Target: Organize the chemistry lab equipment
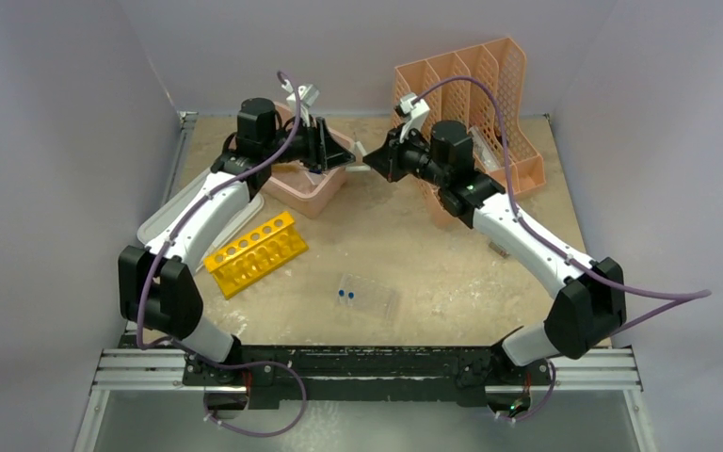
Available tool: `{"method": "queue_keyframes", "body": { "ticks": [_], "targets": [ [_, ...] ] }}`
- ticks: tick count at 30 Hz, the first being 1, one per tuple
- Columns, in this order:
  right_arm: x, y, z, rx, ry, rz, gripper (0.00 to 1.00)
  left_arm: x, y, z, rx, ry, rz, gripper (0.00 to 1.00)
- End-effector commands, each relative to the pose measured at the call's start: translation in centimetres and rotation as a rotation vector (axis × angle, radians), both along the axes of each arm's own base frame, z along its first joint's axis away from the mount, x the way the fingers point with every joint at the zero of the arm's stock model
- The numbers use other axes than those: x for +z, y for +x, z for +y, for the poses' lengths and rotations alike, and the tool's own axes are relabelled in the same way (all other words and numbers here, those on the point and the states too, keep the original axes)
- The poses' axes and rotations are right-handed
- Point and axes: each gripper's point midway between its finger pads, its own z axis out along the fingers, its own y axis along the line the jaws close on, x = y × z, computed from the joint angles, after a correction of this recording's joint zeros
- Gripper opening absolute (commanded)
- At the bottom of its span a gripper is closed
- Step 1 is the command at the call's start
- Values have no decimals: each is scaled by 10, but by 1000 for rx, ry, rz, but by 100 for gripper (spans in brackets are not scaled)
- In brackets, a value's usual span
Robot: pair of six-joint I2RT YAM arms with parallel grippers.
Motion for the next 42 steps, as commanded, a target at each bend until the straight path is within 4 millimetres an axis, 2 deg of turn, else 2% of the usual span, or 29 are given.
{"method": "queue_keyframes", "body": {
  "ticks": [1,4,7,9,10,13,14,16,19,21,23,30,36,42],
  "targets": [
    [55,-17,7,125,83,-82,0,32,-23,-20,-234,-112,-126,38],
    [60,-20,7,152,92,-86,0,28,-27,-23,-277,-128,-100,30],
    [61,-18,8,166,95,-84,0,29,-26,-23,-274,-124,-111,15],
    [59,-14,9,158,95,-76,0,32,-22,-22,-255,-116,-135,0],
    [58,-12,8,144,94,-68,4,34,-19,-20,-236,-105,-148,0],
    [55,0,2,77,85,-49,42,20,0,-6,-112,1,-143,0],
    [54,3,-1,49,81,-47,51,10,9,4,-43,51,-118,0],
    [53,10,-8,-9,73,-51,58,-5,33,31,122,125,-75,0],
    [47,21,-20,-100,49,-46,61,-21,65,81,352,131,47,0],
    [40,24,-24,-131,34,-35,62,-40,81,113,480,145,138,0],
    [36,25,-26,-142,28,-29,62,-57,88,130,549,196,193,0],
    [22,31,-28,-171,13,-3,62,-114,99,128,516,279,375,0],
    [14,34,-27,-177,1,11,62,-142,103,114,455,313,461,0],
    [9,40,-29,-199,-12,13,62,-176,99,114,517,502,501,0]
  ]
}}
